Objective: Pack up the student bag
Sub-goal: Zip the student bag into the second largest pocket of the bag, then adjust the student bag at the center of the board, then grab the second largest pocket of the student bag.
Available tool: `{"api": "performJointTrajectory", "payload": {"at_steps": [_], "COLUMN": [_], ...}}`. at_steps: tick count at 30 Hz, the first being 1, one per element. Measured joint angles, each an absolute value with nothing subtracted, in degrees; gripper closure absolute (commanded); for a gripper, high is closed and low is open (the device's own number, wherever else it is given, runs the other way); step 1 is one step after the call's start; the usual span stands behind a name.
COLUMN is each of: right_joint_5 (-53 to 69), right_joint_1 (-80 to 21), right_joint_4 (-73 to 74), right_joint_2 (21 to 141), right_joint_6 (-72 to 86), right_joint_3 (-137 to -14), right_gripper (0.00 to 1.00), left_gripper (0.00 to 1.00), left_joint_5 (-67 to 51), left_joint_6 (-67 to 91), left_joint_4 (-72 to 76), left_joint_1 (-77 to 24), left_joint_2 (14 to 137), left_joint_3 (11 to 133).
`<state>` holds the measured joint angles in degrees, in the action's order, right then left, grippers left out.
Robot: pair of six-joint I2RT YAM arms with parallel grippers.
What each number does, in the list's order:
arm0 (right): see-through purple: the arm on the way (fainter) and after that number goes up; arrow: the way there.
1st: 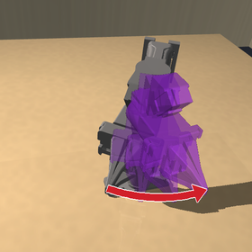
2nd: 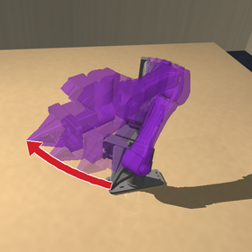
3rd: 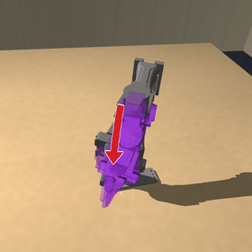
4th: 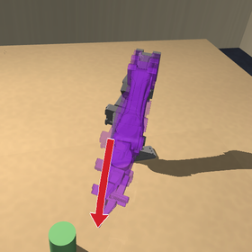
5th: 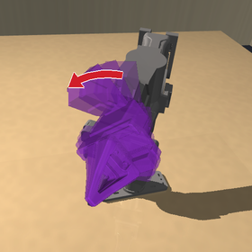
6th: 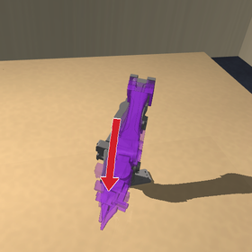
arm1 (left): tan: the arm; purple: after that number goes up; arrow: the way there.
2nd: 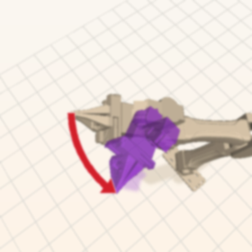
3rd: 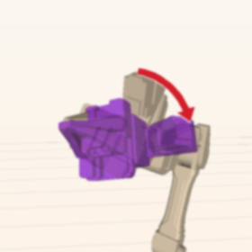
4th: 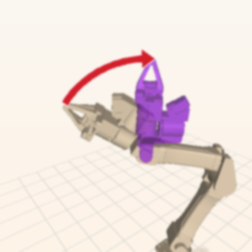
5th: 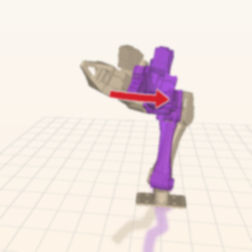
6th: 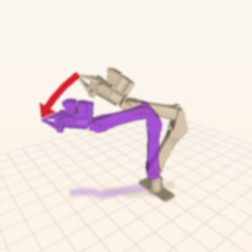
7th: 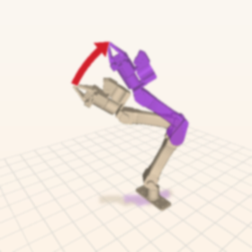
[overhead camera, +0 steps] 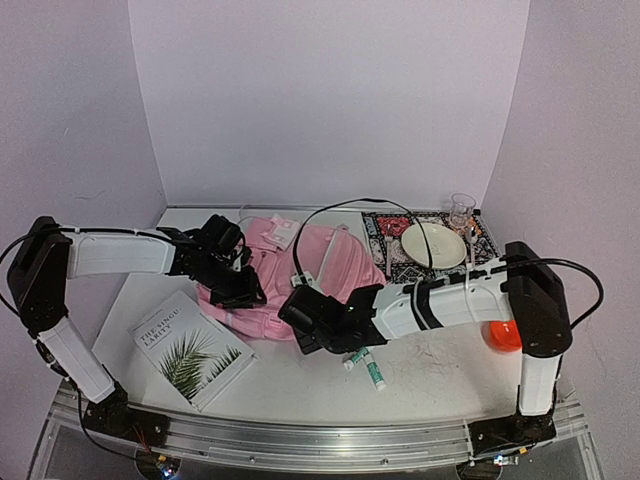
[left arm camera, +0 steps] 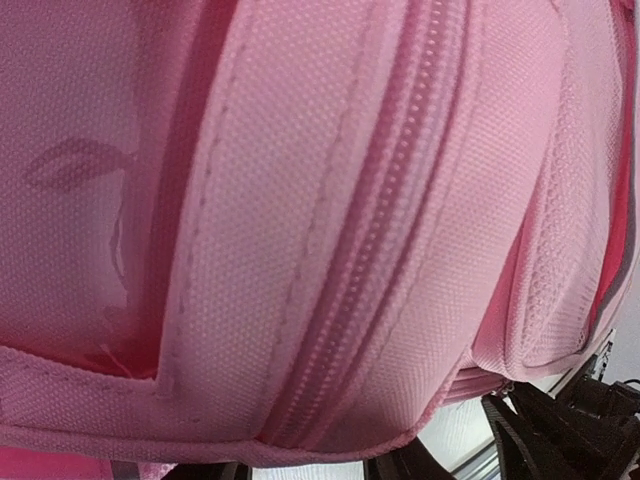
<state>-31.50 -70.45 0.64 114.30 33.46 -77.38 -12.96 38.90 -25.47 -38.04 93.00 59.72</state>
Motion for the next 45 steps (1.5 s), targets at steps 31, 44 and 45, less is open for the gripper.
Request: {"api": "performJointTrajectory", "payload": {"at_steps": [31, 44, 45], "right_joint_5": [-7.6, -3.3, -3.0], "right_joint_1": [-66.0, -66.0, -66.0], "right_joint_4": [-11.2, -19.9, -20.7], "right_joint_2": [107.6, 111.4, 111.7], "right_joint_6": [27.1, 38.6, 39.5], "right_joint_3": [-71.5, -71.6, -71.5], "right_gripper": [0.74, 0.68, 0.68], "left_gripper": [0.55, 0.45, 0.44], "left_joint_5": [-5.3, -12.8, -13.6], "left_joint_6": [33.3, 39.9, 40.6], "left_joint_4": [-27.7, -28.5, -28.5], "left_joint_1": [-24.2, -24.2, -24.2], "left_joint_2": [95.2, 84.1, 83.8], "left_joint_3": [62.6, 57.2, 56.8]}}
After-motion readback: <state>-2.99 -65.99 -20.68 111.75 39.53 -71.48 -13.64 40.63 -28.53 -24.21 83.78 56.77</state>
